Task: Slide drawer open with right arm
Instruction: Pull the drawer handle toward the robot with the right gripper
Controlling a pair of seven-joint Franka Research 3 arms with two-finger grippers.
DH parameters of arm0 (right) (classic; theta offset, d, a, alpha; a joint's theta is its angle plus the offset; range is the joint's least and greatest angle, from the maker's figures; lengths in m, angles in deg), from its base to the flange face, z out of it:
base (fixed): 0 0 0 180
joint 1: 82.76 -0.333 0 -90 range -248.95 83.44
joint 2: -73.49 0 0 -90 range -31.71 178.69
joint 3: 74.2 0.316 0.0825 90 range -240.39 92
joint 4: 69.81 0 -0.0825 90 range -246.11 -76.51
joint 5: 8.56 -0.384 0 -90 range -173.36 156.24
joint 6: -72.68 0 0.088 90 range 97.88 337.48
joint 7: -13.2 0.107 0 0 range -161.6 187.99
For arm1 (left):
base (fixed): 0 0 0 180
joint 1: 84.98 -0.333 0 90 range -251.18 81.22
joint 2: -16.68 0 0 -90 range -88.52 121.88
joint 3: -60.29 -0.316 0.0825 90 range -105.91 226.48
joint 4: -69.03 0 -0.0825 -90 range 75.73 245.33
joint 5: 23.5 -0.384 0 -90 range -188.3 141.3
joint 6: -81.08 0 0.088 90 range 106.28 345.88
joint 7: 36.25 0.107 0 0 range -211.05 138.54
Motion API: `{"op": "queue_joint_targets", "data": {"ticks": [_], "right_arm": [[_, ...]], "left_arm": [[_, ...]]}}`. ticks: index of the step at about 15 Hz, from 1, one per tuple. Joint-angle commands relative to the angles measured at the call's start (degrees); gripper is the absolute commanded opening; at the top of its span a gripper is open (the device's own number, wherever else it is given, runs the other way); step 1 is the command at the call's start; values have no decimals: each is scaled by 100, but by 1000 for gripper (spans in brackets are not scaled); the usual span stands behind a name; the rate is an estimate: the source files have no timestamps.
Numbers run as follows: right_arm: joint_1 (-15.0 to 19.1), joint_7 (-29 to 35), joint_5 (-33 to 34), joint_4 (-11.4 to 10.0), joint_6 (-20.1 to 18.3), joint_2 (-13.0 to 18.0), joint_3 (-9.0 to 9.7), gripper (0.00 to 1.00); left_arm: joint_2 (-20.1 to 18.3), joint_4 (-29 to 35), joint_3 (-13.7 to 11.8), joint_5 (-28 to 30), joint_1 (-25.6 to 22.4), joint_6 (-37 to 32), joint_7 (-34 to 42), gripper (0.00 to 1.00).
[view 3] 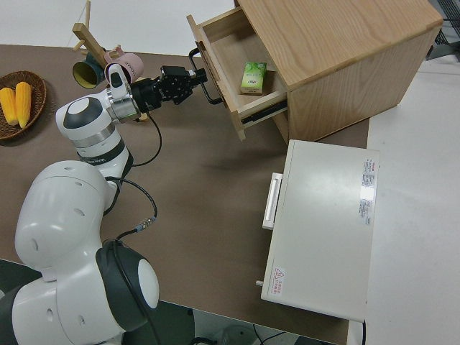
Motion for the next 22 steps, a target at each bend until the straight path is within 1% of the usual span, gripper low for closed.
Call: {"op": "queue_joint_targets", "data": {"ticks": [1, 3, 5, 7, 9, 10, 12, 13, 14, 16, 17, 19, 21, 22], "right_arm": [[-21, -4, -227, 47, -416, 104, 278, 0], [-48, -13, -306, 47, -565, 112, 384, 0], [-48, -57, -376, 56, -785, 112, 603, 0], [-48, -66, -377, 56, -935, 112, 735, 0], [-65, -74, -429, 65, -1058, 112, 841, 0], [-109, -101, -490, 65, -1085, 112, 859, 0], [-153, -118, -613, 126, -1163, 112, 886, 0], [-171, -127, -614, 161, -1312, 112, 946, 0], [-171, -127, -631, 240, -1383, 112, 1095, 0], [-188, -127, -649, 267, -1541, 112, 1166, 0], [-214, -136, -719, 267, -1542, 104, 1202, 0], [-250, -145, -754, 276, -1577, 112, 1211, 0], [-293, -145, -807, 363, -1682, 104, 1237, 0], [-294, -145, -816, 373, -1700, 104, 1255, 0]], "left_arm": [[-42, -4, -12, -73, 27, -35, 36, 995], [-42, -4, -12, -73, 27, -27, 28, 995], [-51, -4, -12, -73, 36, -27, 28, 998], [-42, -4, -21, -73, 36, -27, 36, 998], [-42, -4, -12, -73, 36, -27, 36, 995], [-42, -4, -12, -73, 27, -27, 28, 998], [-42, -4, -12, -73, 27, -27, 36, 995], [-51, -4, -21, -73, 27, -27, 36, 998], [-42, -4, -21, -73, 27, -27, 36, 998], [-51, -4, -21, -73, 27, -35, 36, 995], [-42, -4, -21, -73, 36, -27, 36, 998], [-51, -4, -21, -73, 36, -35, 36, 998], [-42, -4, -21, -73, 27, -35, 28, 998], [-42, -4, -12, -73, 36, -35, 36, 995]]}}
